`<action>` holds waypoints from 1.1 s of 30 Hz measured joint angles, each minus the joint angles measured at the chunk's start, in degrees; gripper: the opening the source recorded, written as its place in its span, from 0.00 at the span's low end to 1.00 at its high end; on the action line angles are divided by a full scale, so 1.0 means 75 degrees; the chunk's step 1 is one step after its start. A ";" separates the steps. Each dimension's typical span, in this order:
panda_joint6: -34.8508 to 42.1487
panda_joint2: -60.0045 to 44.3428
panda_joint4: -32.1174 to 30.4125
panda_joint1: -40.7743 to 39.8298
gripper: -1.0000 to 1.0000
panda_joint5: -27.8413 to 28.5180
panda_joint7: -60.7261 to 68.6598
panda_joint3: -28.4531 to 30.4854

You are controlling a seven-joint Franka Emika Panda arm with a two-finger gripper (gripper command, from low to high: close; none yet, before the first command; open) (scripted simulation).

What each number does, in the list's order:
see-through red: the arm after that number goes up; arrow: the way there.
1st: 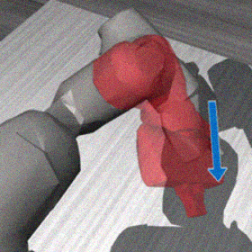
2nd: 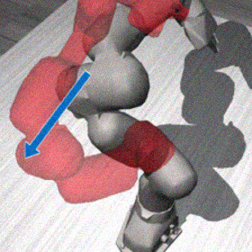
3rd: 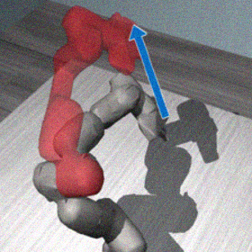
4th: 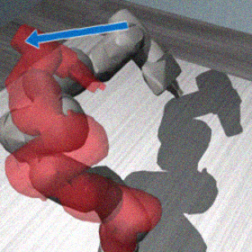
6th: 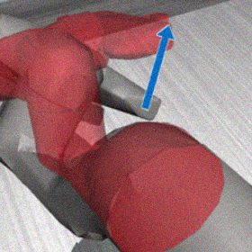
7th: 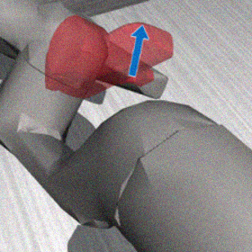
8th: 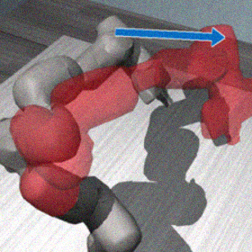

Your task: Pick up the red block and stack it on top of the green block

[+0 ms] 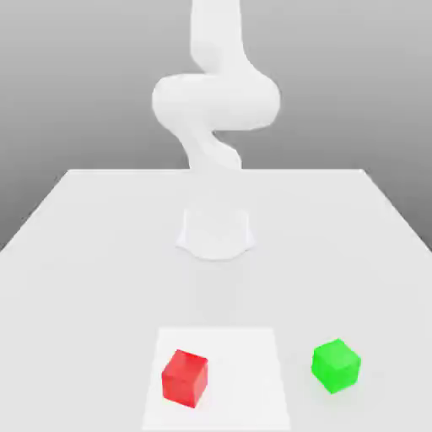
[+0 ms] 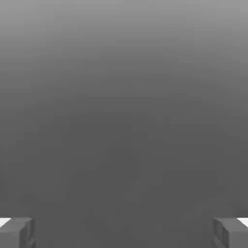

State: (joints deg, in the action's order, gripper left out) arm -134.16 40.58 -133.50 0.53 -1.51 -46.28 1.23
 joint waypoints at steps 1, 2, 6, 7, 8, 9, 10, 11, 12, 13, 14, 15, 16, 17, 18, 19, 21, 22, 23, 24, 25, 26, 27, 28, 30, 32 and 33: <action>-0.0136 -0.0304 -0.0099 0.0012 0.50 -0.0099 -0.0020 0.0051; -0.0269 -0.0596 -0.0194 0.0031 0.50 -0.0186 -0.0041 0.0103; -0.0777 -0.1729 -0.0562 0.0077 0.50 -0.0488 -0.0154 0.0247; -0.0903 -0.2010 -0.0653 0.0087 0.50 -0.0549 -0.0191 0.0275; -0.1028 -0.2290 -0.0744 0.0090 0.50 -0.0607 -0.0231 0.0295; -0.1154 -0.2570 -0.0835 0.0089 0.50 -0.0660 -0.0275 0.0310; -0.1280 -0.2850 -0.0926 0.0084 0.50 -0.0706 -0.0324 0.0319; -0.1407 -0.3128 -0.1017 0.0075 0.50 -0.0744 -0.0379 0.0325; -0.1534 -0.3406 -0.1108 0.0064 0.50 -0.0773 -0.0438 0.0329; -0.1663 -0.3683 -0.1200 0.0049 0.50 -0.0789 -0.0509 0.0329; -0.1792 -0.3958 -0.1292 0.0035 0.50 -0.0791 -0.0590 0.0332; -0.1922 -0.4232 -0.1385 0.0019 0.50 -0.0779 -0.0681 0.0335; -0.2052 -0.4504 -0.1477 -0.0025 0.50 -0.0762 -0.0771 0.0312; -0.2185 -0.4774 -0.1570 -0.0051 0.50 -0.0714 -0.0889 0.0317; -0.2318 -0.5043 -0.1664 -0.0079 0.50 -0.0648 -0.1019 0.0330; -0.2452 -0.5309 -0.1758 -0.0102 0.50 -0.0562 -0.1163 0.0349; -0.2719 -0.5834 -0.1946 -0.0117 0.50 -0.0326 -0.1496 0.0430; -0.2851 -0.6092 -0.2040 -0.0105 0.50 -0.0176 -0.1685 0.0497; -0.3033 -0.6356 -0.2065 -0.0089 0.50 -0.0130 -0.1757 0.0524; -0.3240 -0.6625 -0.2056 -0.0089 0.50 -0.0140 -0.1767 0.0521; -0.3460 -0.6897 -0.2030 -0.0102 0.50 -0.0182 -0.1744 0.0500; -0.3687 -0.7172 -0.1996 -0.0133 0.50 -0.0238 -0.1707 0.0456; -0.3918 -0.7449 -0.1959 -0.0177 0.50 -0.0302 -0.1663 0.0399; -0.4151 -0.7729 -0.1921 -0.0234 0.50 -0.0365 -0.1620 0.0329; -0.4274 -0.7876 -0.1900 -0.0266 0.00 -0.0397 -0.1598 0.0292; -0.4276 -0.7876 -0.1900 -0.0267 0.00 -0.0391 -0.1604 0.0290; -0.4278 -0.7876 -0.1901 -0.0269 0.00 -0.0387 -0.1608 0.0290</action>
State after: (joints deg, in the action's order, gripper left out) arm -166.24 -18.49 -147.76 -1.49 -4.41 -58.34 3.41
